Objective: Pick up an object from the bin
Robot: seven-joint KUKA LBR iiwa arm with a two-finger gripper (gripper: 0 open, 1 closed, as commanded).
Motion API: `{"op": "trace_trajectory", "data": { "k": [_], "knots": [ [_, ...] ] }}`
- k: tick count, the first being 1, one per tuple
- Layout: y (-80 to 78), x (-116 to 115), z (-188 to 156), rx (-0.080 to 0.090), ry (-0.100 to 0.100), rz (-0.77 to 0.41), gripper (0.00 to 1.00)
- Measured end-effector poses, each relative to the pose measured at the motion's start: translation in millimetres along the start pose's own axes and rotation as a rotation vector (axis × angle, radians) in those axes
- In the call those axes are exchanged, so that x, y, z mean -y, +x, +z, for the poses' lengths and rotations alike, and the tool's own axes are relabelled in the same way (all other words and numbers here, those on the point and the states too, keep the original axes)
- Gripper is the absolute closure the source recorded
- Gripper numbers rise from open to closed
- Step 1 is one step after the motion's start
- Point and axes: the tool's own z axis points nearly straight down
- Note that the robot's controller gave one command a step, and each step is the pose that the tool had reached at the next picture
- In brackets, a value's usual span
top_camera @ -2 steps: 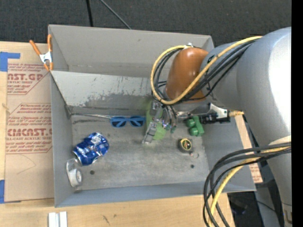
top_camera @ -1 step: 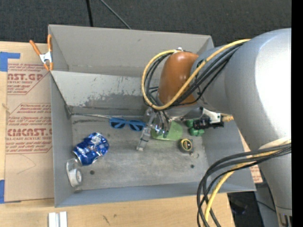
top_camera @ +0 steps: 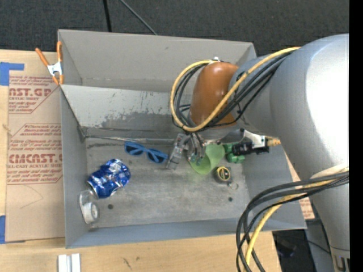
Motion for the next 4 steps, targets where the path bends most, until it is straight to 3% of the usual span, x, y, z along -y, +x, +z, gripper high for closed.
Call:
{"op": "trace_trajectory", "data": {
  "k": [1, 2, 3, 4],
  "knots": [
    [0.0, 0, 0, 0.0, 0.0, 0.0, 0.0],
    [-1.1, 81, -12, -0.001, 0.002, -0.554, 0.0],
    [-38.3, 114, 6, 0.0, 0.0, -1.055, 0.0],
    [-37.9, 112, 5, 0.0, -0.003, -1.054, 1.0]
  ]
}}
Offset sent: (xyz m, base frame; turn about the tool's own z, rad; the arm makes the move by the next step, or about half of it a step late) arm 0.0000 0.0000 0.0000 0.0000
